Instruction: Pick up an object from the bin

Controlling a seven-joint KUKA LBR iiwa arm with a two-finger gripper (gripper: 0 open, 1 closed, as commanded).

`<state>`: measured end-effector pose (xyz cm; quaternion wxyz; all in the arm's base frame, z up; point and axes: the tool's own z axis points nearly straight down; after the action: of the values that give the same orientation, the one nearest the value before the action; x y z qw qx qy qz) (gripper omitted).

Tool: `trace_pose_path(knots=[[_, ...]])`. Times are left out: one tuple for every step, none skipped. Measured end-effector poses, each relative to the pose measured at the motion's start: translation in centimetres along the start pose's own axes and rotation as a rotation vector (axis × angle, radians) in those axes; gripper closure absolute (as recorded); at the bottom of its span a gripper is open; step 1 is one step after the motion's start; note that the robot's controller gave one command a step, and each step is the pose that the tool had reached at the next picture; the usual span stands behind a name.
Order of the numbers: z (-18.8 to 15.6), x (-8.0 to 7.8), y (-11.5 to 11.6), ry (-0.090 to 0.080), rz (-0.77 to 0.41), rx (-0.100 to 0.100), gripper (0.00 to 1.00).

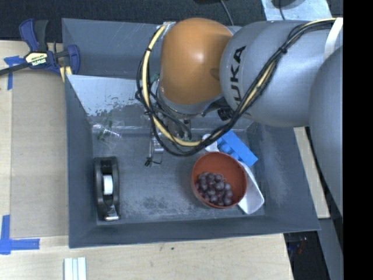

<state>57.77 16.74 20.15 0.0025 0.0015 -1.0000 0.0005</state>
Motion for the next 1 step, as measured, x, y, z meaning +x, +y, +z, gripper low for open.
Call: trace_pose_path(knots=[[-0.50,-0.17,-0.07,-0.008,0.003,-0.002,0.00]])
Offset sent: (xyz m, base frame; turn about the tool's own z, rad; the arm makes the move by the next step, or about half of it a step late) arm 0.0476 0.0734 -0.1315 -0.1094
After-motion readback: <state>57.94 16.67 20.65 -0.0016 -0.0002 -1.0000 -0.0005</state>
